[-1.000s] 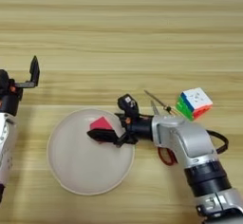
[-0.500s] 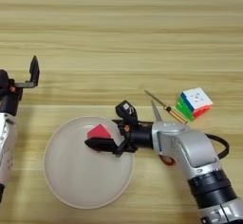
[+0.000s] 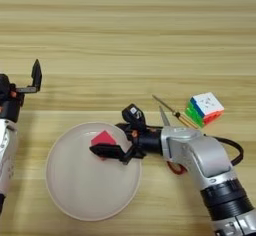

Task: Move the objects on the table

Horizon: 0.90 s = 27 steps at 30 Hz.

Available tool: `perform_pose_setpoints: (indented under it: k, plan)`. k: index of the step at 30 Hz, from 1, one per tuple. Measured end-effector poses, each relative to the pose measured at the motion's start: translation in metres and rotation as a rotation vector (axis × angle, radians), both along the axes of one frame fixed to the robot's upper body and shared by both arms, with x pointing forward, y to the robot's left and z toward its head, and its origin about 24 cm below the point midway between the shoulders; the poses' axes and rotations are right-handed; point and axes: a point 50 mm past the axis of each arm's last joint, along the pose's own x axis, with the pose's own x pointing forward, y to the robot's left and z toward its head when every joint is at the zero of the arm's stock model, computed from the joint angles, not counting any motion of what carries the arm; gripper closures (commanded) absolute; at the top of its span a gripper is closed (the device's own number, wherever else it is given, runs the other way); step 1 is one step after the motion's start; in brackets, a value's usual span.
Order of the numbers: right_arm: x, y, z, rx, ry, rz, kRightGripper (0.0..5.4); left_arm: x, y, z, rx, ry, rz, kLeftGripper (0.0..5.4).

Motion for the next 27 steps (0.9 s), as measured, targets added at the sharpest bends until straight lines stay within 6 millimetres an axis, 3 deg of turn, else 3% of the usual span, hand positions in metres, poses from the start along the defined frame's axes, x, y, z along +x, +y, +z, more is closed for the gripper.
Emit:
perform_pose_setpoints:
  k: [20, 27]
  plan:
    - [0.014, -0.005, 0.014, -0.008, -0.236, -0.089, 0.06, 0.000, 0.000, -0.002, -0.001, 0.007, 0.001, 0.00]
    - [0.019, -0.015, 0.043, 0.010, -0.409, -0.162, 0.06, 0.000, 0.000, -0.002, -0.001, 0.009, 0.001, 0.00]
